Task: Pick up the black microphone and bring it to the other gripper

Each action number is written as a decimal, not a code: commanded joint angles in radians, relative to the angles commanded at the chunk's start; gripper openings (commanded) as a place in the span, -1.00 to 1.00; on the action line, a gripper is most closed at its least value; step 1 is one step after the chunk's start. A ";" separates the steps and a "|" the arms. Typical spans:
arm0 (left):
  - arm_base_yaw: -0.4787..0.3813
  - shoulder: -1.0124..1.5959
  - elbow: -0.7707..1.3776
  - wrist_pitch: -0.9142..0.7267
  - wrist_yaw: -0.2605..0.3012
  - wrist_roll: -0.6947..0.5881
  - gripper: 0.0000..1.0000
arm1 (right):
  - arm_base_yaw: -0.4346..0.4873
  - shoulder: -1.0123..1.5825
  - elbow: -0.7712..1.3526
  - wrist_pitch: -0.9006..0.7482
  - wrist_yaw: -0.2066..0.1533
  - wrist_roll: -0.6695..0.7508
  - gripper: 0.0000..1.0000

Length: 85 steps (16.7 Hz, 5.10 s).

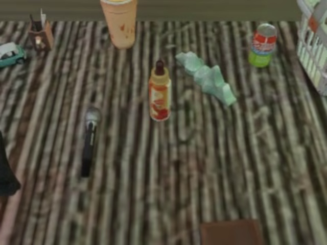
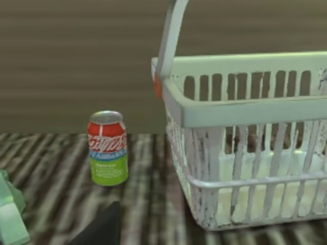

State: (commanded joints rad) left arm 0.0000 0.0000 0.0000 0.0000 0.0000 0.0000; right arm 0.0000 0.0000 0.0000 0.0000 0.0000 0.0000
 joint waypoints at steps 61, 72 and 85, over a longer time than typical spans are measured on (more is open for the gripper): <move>-0.338 2.074 1.192 -0.615 -0.016 -0.306 -0.81 | 0.000 0.000 0.000 0.000 0.000 0.000 1.00; -0.337 2.014 1.214 -0.642 -0.036 -0.290 -1.00 | 0.000 0.000 0.000 0.000 0.000 0.000 1.00; -0.314 1.853 1.009 0.159 0.272 -0.127 -1.00 | 0.000 0.000 0.000 0.000 0.000 0.000 1.00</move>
State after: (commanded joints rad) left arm -0.3137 1.8531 1.0087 0.1589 0.2720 -0.1270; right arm 0.0000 0.0000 0.0000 0.0000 0.0000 0.0000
